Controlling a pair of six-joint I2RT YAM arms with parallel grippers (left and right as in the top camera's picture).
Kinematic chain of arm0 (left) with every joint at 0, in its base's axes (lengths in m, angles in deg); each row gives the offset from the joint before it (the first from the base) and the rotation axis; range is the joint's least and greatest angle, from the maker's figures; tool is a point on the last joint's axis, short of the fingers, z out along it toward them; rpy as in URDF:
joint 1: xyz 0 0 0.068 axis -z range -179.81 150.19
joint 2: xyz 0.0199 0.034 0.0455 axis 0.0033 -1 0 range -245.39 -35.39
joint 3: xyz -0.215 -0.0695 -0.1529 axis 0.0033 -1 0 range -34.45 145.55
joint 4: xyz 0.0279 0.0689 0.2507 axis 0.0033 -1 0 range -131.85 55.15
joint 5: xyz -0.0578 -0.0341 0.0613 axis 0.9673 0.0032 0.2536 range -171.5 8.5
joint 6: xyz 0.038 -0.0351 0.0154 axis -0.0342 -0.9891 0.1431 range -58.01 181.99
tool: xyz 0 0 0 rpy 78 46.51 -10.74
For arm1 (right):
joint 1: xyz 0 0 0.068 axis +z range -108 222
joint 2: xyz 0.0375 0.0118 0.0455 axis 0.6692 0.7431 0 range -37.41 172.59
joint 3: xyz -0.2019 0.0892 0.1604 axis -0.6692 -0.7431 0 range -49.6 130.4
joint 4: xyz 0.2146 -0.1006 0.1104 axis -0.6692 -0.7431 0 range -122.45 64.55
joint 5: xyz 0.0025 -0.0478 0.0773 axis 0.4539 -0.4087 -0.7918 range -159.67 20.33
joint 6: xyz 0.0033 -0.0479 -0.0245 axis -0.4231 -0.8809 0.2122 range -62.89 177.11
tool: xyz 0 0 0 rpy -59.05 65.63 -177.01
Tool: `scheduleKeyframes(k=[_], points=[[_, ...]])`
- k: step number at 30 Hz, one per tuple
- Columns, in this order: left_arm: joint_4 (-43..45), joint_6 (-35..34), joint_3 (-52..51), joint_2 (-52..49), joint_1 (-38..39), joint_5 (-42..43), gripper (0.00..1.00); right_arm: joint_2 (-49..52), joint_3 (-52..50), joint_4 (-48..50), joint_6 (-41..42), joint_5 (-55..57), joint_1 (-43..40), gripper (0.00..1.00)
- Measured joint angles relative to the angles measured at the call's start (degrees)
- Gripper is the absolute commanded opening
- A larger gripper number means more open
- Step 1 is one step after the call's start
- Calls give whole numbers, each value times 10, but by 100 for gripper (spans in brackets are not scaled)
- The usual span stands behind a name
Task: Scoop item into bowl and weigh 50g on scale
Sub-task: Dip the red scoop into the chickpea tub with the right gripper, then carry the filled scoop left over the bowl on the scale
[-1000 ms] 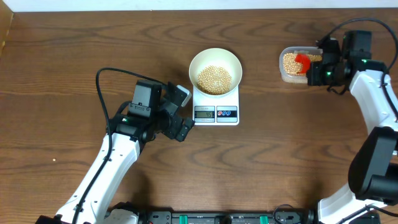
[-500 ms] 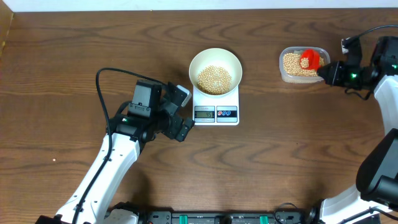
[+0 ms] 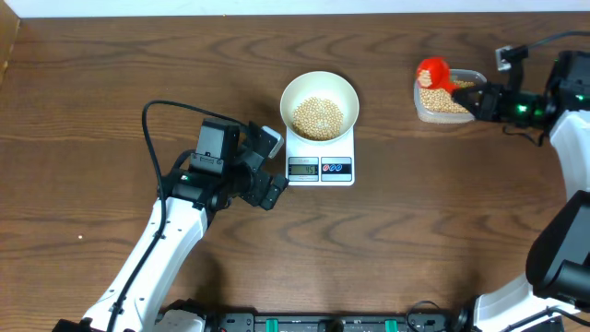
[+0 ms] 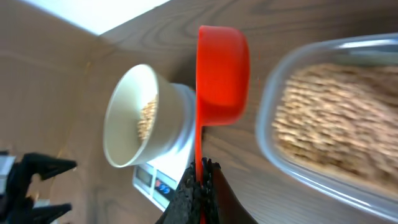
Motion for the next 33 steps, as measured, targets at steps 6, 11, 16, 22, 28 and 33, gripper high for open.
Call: scheduleKeyframes(k=[6,11,16,22,28,33], points=[[0,0,0,0,0,0,93,0,0,20,0,-16,63,2],[0,0,0,0,0,0,93,0,0,53,1,-18,130,1],[0,0,0,0,0,0,93,0,0,58,2,9,190,2],[0,0,0,0,0,0,93,0,0,60,2,78,259,1],[0,0,0,0,0,0,93,0,0,62,2,117,282,1],[0,0,0,0,0,0,93,0,0,63,2,143,282,1]])
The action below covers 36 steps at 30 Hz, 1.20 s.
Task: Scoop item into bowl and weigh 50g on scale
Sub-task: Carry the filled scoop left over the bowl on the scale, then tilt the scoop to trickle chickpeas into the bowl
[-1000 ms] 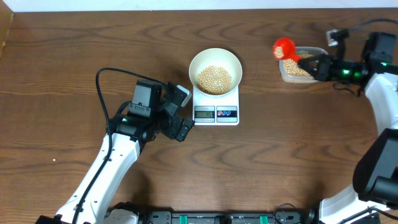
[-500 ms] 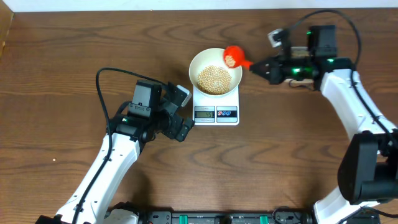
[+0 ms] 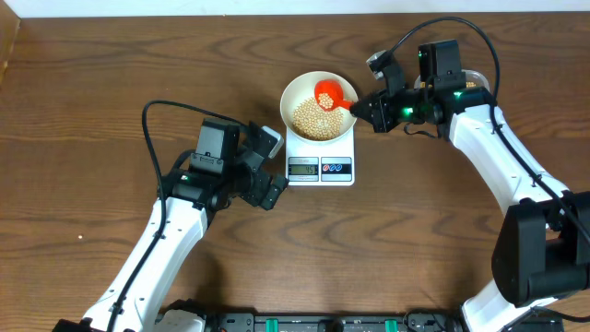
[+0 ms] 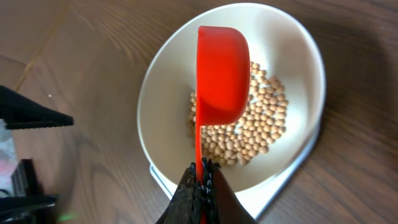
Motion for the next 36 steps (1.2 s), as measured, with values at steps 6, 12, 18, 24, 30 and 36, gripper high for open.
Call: scheduleKeyframes(k=[6,12,18,24,30,36], points=[[0,0,0,0,0,0,93,0,0,0,-2,48,15,1],[0,0,0,0,0,0,93,0,0,0,-12,101,44,1],[0,0,0,0,0,0,93,0,0,0,-32,145,66,2],[0,0,0,0,0,0,93,0,0,0,-39,182,84,2],[0,0,0,0,0,0,93,-9,0,-2,-51,201,87,2],[0,0,0,0,0,0,93,-37,0,-4,-63,229,89,1]])
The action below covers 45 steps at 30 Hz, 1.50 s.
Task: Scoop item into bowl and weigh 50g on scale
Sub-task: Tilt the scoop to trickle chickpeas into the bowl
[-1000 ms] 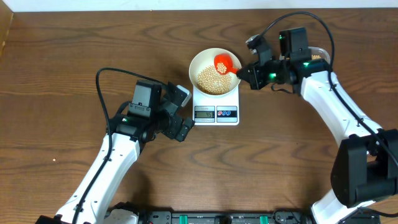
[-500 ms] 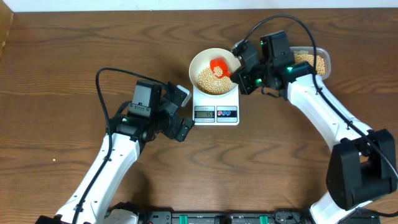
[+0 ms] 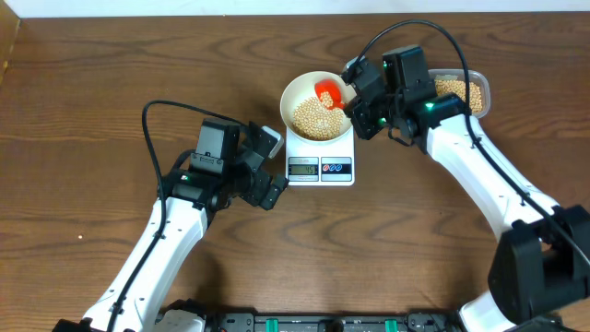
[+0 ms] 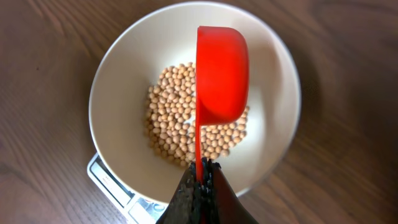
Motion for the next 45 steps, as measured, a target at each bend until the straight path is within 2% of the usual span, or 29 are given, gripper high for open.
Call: scheduleKeyframes(k=[27,45], points=[[0,0,0,0,0,0,93,-9,0,-18,-69,17,21,1],[0,0,0,0,0,0,93,-9,0,-11,15,-168,-63,1]])
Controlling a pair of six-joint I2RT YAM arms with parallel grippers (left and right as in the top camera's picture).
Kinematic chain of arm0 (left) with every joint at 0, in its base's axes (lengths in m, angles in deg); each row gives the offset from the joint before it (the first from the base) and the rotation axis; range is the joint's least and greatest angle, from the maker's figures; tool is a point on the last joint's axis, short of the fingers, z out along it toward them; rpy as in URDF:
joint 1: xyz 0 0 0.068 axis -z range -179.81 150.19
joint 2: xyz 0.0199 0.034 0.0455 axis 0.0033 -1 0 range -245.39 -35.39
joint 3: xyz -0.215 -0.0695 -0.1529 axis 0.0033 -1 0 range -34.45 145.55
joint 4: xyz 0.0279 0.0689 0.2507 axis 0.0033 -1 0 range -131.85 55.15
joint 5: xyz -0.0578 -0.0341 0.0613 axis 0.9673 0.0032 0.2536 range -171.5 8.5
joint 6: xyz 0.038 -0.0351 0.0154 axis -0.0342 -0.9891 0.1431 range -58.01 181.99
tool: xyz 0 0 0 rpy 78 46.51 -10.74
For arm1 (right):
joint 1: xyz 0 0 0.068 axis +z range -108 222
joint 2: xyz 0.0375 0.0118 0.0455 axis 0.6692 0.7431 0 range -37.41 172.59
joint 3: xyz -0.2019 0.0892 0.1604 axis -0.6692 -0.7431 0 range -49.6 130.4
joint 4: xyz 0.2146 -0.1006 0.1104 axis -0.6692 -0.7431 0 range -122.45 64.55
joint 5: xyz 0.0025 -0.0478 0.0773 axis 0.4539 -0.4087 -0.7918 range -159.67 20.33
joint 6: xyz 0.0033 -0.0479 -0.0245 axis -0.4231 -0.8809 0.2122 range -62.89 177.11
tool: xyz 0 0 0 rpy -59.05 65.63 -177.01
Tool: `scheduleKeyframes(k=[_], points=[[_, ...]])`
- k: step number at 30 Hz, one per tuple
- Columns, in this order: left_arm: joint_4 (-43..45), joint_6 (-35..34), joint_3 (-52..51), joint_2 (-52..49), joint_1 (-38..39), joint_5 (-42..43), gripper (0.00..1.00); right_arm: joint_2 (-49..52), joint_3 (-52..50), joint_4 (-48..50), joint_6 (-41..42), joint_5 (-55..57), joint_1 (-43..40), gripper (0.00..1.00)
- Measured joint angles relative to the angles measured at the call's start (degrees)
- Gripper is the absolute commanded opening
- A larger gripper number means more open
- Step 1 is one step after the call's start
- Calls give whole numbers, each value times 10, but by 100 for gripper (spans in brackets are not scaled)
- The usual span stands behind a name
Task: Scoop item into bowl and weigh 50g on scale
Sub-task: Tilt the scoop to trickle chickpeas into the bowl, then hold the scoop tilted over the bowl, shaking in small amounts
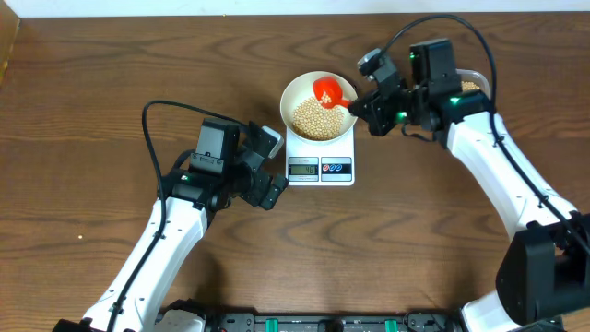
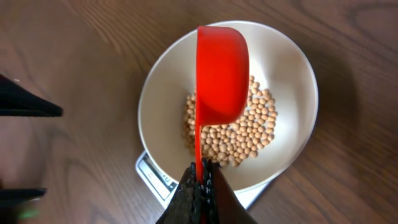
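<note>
A cream bowl [image 1: 297, 90] [image 2: 161, 93] holding a layer of tan beans [image 1: 316, 117] [image 2: 245, 134] stands on the white scale [image 1: 320, 167] [image 2: 152, 177]. My right gripper [image 1: 365, 108] [image 2: 200, 169] is shut on the handle of the red scoop [image 1: 327, 90] [image 2: 222, 74], whose cup hangs over the bowl, turned on its side. No beans show in the cup. My left gripper [image 1: 273, 168], jaws spread and empty, rests just left of the scale.
A clear tub [image 1: 470, 85] of beans lies at the back right, mostly hidden behind the right arm. The scale's display [image 1: 302, 168] faces the table's front edge; its reading is too small to tell.
The right arm has drawn back to the right a little, and the scoop's cup now sits nearer the bowl's far rim. The left arm has not moved.
At first the right gripper held the scoop over the bean tub at the back right. Then it held the scoop over the bowl on the scale, on its side. It has stayed over the bowl since, shifting slightly. The left gripper stayed open beside the scale throughout.
</note>
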Motion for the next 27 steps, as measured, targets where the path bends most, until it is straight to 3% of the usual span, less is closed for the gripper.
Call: scheduleKeyframes(k=[8,27], points=[[0,0,0,0,0,0,93,0,0,0,3,-53,-21,1],[0,0,0,0,0,0,93,0,0,0,2,-64,-21,1]])
